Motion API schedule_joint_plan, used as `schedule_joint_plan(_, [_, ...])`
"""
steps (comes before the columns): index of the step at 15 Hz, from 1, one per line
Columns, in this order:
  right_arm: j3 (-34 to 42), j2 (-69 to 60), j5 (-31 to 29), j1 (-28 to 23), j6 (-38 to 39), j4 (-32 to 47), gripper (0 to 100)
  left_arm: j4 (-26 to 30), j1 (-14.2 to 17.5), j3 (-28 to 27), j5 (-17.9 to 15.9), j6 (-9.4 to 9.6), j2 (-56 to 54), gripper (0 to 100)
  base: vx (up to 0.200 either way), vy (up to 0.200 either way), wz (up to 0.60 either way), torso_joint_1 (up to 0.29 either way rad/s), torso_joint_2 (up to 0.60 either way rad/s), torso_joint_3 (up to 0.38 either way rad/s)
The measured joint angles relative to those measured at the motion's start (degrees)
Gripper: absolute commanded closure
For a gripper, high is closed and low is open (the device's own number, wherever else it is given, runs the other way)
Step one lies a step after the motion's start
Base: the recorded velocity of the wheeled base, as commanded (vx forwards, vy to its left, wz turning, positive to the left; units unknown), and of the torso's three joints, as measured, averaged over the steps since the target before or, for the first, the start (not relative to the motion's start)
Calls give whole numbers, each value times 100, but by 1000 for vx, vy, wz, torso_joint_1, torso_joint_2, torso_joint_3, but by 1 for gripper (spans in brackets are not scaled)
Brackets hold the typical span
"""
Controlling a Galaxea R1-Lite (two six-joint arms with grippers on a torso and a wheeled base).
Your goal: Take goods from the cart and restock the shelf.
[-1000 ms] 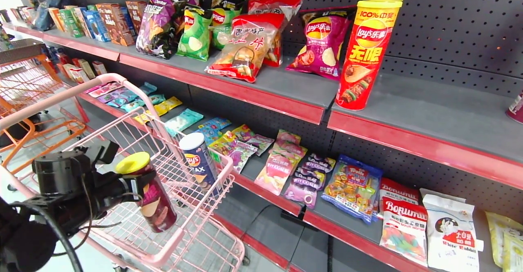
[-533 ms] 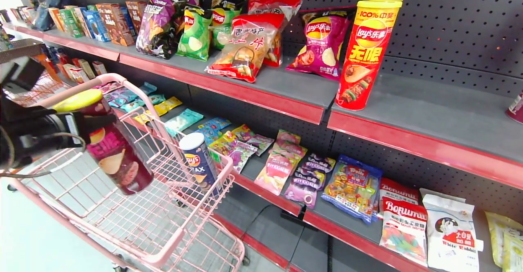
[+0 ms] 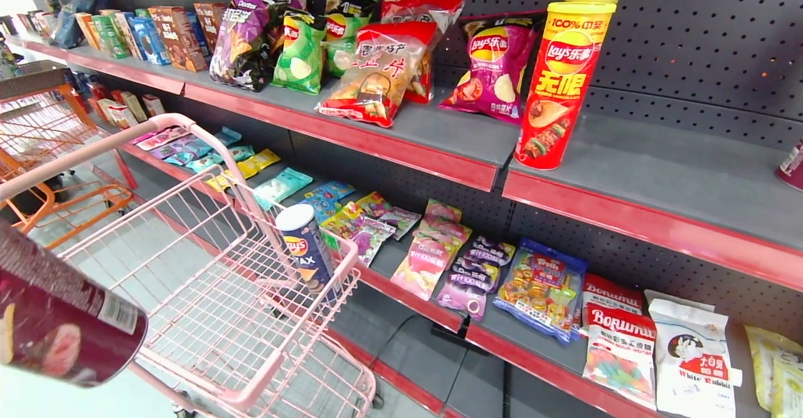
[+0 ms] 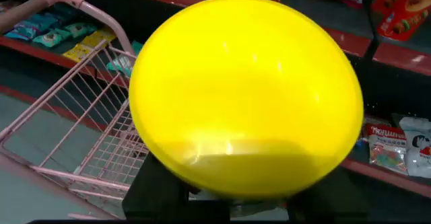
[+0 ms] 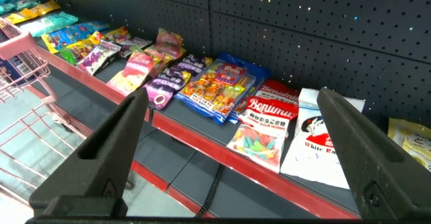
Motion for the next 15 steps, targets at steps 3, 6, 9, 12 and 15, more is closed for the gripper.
schedule_joint_plan(3, [0, 0, -6, -2, -2, 0, 0, 110, 11, 725, 157, 274, -1018, 100, 0, 0, 0, 123, -360, -227])
schedule_joint_plan(6, [0, 0, 5, -6, -5, 0, 0, 123, 13, 1182, 247, 491, -1646, 100, 0, 0, 0, 199, -541, -349])
schedule_joint_plan(9, [0, 0, 7, -6, -5, 0, 0, 118, 16, 1298, 375, 522, -1919, 100, 0, 0, 0, 233, -596, -369])
schedule_joint_plan(12, [0, 0, 7, -2, -2, 0, 0, 126, 16, 1337, 556, 535, -2038, 100, 0, 0, 0, 188, -473, -279])
schedule_joint_plan(15, [0, 0, 9, -4, 2, 2, 0, 134, 16, 1420, 578, 702, -2176, 100, 0, 0, -600, 35, -69, -48])
